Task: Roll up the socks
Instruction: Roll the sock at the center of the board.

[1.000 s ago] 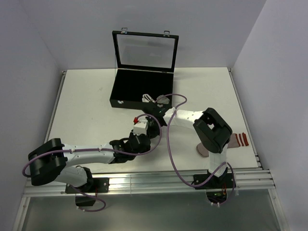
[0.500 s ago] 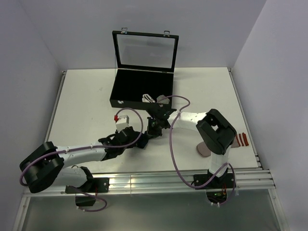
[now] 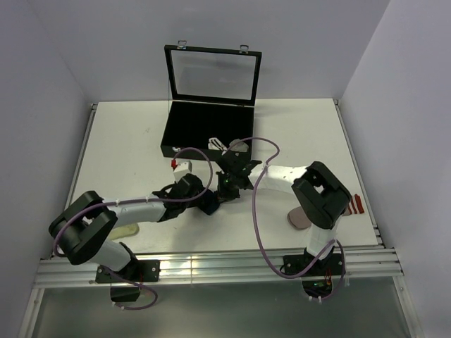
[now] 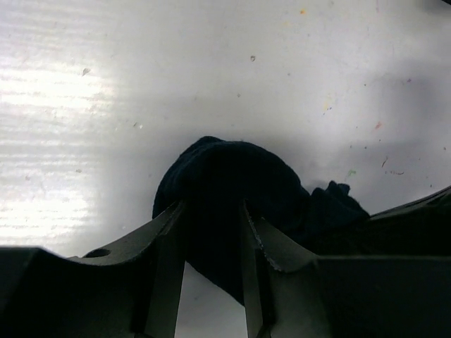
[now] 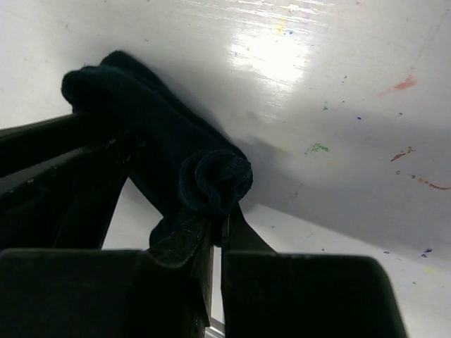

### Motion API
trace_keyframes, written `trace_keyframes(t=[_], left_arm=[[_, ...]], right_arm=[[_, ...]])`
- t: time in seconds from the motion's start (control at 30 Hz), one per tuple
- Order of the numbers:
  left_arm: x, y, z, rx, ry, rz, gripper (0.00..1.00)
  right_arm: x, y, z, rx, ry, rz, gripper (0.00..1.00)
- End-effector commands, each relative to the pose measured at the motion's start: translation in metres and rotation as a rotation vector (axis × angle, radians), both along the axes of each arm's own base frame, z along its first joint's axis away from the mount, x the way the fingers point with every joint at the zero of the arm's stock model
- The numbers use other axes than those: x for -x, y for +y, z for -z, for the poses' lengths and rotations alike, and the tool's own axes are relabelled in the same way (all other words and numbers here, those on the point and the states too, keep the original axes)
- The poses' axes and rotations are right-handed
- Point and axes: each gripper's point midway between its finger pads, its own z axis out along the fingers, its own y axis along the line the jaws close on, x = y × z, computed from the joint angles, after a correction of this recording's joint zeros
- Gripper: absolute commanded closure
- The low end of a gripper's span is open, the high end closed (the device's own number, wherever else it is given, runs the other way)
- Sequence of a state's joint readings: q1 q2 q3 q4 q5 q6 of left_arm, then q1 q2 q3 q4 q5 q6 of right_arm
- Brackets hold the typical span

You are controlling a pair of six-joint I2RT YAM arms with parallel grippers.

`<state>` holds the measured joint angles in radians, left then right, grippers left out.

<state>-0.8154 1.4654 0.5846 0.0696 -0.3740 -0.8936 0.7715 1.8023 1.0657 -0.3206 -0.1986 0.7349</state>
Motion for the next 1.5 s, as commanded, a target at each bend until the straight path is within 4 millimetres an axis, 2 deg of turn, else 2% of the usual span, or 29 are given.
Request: trace_keyframes(t=[0.0, 0.27, 0.37, 0.4, 0.57, 0.6, 0.7, 0.73, 0.83, 1.03, 1.3, 1.4, 1.47], left_arm=[[-0.012, -0.007, -0.002, -0.023, -0.013, 0.033, 0.61], [-0.015, -0.013, -0.011, 0.001, -0.041, 0.060, 0.59], [-0.016, -0.012, -0.025, 0.001, -0.089, 0.082, 0.56], [-0.016, -0.013, -0.035, 0.013, -0.118, 0.088, 0.55], [-0.004, -0.012, -0.057, -0.034, -0.222, 0.147, 0.51], [-0.001, -0.015, -0.065, -0.033, -0.249, 0.163, 0.50], [0.015, -0.031, -0.070, -0.067, -0.292, 0.240, 0.49], [0.024, -0.040, -0.068, -0.077, -0.294, 0.279, 0.49], [0.034, -0.052, -0.060, -0.111, -0.286, 0.312, 0.50], [0.038, -0.063, -0.047, -0.165, -0.278, 0.325, 0.57], [0.043, -0.058, -0.019, -0.236, -0.220, 0.319, 0.63], [0.047, -0.052, -0.009, -0.242, -0.190, 0.302, 0.72], [0.050, -0.047, -0.001, -0.244, -0.170, 0.293, 0.83]], right_arm=[[-0.006, -0.009, -0.014, 0.029, -0.052, -0.018, 1.00], [-0.002, -0.013, 0.011, 0.092, 0.021, 0.007, 1.00], [-0.003, -0.012, 0.013, 0.105, 0.041, 0.016, 1.00], [-0.003, -0.012, 0.013, 0.108, 0.047, 0.019, 1.00], [-0.004, -0.008, 0.014, 0.123, 0.082, 0.032, 1.00], [-0.004, -0.007, 0.014, 0.122, 0.086, 0.032, 1.00], [-0.004, -0.006, 0.014, 0.126, 0.096, 0.030, 1.00], [-0.004, -0.006, 0.014, 0.126, 0.096, 0.030, 1.00], [-0.004, -0.004, 0.015, 0.122, 0.106, 0.025, 1.00], [-0.003, -0.003, 0.015, 0.117, 0.113, 0.022, 1.00], [-0.001, -0.002, 0.017, 0.110, 0.121, 0.019, 1.00], [0.000, -0.003, 0.018, 0.109, 0.123, 0.018, 1.00], [0.001, -0.002, 0.018, 0.099, 0.128, 0.018, 1.00]])
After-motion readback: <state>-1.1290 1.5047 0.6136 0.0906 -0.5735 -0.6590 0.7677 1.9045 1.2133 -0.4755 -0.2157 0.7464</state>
